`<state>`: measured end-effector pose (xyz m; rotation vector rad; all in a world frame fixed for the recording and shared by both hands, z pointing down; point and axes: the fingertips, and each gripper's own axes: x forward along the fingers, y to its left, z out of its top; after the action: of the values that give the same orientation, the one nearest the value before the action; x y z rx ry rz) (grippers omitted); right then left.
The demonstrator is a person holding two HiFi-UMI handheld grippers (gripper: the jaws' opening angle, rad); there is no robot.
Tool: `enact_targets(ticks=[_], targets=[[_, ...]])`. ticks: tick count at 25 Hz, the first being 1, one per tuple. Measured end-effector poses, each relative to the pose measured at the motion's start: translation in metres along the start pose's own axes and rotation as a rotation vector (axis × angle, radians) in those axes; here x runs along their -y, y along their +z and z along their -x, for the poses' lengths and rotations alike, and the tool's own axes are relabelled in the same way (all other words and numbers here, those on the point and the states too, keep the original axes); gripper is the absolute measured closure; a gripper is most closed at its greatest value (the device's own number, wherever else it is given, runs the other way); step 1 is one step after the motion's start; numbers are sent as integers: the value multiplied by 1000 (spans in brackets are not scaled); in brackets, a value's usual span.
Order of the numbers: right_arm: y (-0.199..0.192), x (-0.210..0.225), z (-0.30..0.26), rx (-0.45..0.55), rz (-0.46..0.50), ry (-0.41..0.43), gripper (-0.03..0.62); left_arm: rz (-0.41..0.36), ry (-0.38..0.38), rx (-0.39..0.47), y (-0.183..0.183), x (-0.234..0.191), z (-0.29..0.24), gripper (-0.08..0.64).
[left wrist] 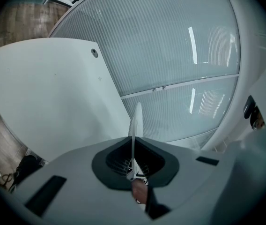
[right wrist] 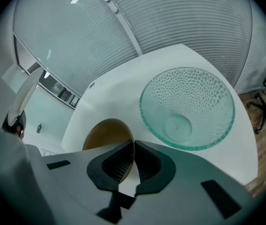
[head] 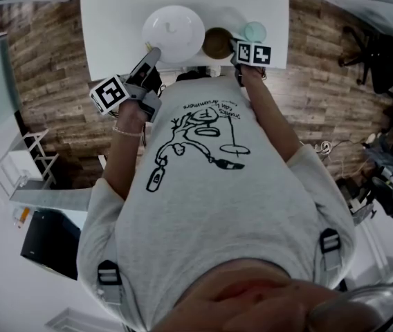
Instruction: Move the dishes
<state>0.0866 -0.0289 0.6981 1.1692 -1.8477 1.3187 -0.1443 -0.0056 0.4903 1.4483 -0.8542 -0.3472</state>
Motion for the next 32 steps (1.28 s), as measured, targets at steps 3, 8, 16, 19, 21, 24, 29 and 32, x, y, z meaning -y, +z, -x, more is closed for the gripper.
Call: enact_targets(ticks=[3,8,16,19,21,24,29,32], targets=[[-2,3,-1,-3,1,-11,551,1,0,0,0,0,0,549],[-3,5,-4,2,-4,-16,551,-4,0,2,0,1,0,549],[-3,3,-7,16,-23,-1,548,-4,7,2,0,-2,0,549],[-4,2,-6,19,-32,9,548,-3,6,2,-1,-2,1,549],[-5,1,-6,20,-40,15,548,0,7,0,-1,-3,0,549],[-5,1,-6,28,-51,26,548,1,4,-3,-2,-3,0,549],[-3,-2,-2,40,-53,36,546,-4,7,10,0,-10,1,549],[-6,-6,1,48,-62,44,546,3,-10,31,3,-18,6,549]])
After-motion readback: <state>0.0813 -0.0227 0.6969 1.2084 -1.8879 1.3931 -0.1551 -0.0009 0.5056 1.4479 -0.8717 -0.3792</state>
